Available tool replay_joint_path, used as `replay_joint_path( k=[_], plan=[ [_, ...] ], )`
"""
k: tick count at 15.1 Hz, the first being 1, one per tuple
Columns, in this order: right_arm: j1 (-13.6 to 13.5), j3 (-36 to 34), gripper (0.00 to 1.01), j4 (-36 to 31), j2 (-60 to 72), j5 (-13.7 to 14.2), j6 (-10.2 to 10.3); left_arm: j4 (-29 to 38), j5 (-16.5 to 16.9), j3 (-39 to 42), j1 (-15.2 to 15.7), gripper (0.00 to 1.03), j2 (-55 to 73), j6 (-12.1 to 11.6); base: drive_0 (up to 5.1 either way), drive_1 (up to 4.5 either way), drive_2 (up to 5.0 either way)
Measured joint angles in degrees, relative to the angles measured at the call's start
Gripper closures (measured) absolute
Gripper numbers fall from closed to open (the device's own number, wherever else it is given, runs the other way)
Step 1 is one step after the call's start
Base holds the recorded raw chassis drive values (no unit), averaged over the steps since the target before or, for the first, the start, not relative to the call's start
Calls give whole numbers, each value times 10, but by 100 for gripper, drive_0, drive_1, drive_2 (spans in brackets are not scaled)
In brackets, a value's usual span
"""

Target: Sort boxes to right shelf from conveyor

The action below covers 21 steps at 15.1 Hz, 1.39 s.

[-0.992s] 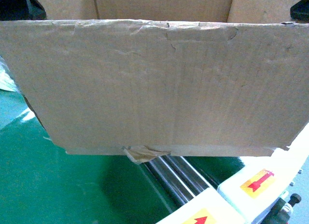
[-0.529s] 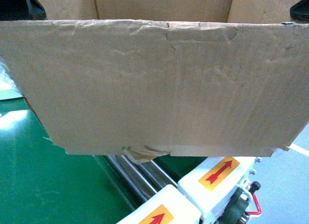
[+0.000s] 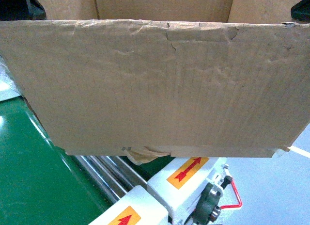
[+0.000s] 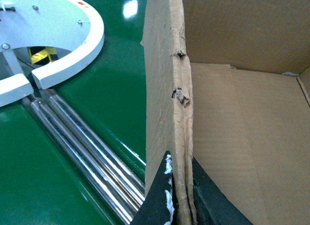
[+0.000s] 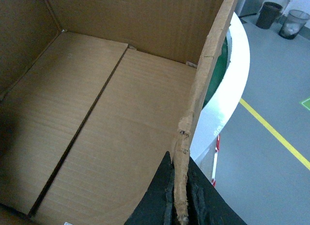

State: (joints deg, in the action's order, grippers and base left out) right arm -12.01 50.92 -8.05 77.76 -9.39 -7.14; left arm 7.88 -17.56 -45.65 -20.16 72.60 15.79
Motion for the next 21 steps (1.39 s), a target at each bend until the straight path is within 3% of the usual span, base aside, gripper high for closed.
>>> replay_joint_path(
  k=[10, 16, 21],
  plan=[
    [0, 0, 98, 0, 0, 0, 0, 0, 0, 0, 0, 101, 0, 0, -127, -127, -127],
    [0, 0, 98, 2, 1, 0, 0, -2, 0, 0, 0, 101, 1, 0, -123, -539, 292],
    [0, 0, 98, 0, -2, 0, 0, 0, -1, 0, -1, 101, -2, -2, -121, -121, -121]
  ],
)
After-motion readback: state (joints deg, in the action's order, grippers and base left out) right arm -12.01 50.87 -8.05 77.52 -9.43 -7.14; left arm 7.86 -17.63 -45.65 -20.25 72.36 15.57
